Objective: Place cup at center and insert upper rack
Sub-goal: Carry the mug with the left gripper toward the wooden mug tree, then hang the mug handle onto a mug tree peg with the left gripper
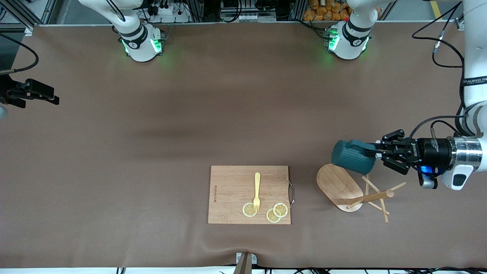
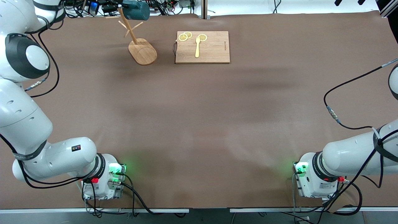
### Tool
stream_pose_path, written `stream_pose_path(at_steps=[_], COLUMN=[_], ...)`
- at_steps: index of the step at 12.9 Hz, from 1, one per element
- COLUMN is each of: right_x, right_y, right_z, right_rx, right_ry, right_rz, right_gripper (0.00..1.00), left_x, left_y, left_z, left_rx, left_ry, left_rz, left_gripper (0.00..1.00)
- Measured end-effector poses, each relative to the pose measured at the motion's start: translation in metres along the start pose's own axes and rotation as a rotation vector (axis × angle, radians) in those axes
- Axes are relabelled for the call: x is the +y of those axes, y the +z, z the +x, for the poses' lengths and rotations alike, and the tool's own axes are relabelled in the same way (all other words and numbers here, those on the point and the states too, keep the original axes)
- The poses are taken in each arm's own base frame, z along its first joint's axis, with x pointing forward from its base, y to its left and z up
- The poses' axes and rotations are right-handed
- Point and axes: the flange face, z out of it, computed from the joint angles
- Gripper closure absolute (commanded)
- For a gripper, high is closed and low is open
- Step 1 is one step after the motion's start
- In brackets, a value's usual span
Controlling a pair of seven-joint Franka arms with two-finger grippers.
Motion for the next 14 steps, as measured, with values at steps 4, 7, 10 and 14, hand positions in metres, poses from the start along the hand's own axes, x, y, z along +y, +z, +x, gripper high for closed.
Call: stream_pose_path(at_steps=[4, 7, 10, 14], right_x=[0.000, 0.000, 0.000, 0.000], right_y=[0.000, -0.001, -0.003, -0.005], right_z=[0.000, 0.001, 0.002, 0.002], right_rx=[0.003, 0.015, 0.023, 0.027], right_ry=[0.000, 0.000, 0.000, 0.001], right_rz=[0.000, -0.002, -0.003, -0.003], right_gripper=[0.00, 0.00, 0.00, 0.00], left_x=[-0.005, -0.006, -0.008, -0.013], left_y=[-0.014, -0.013, -0.014, -0.016], left_z=[0.036, 0.047, 0.055, 0.072], left_rx=[-0.096, -0.117, -0.119, -0.124], left_ry=[0.000, 0.006, 0.015, 0.040], left_rz=[-0.098, -0.115, -0.120, -0.131], left_gripper=[1.00, 1.00, 1.00, 1.00])
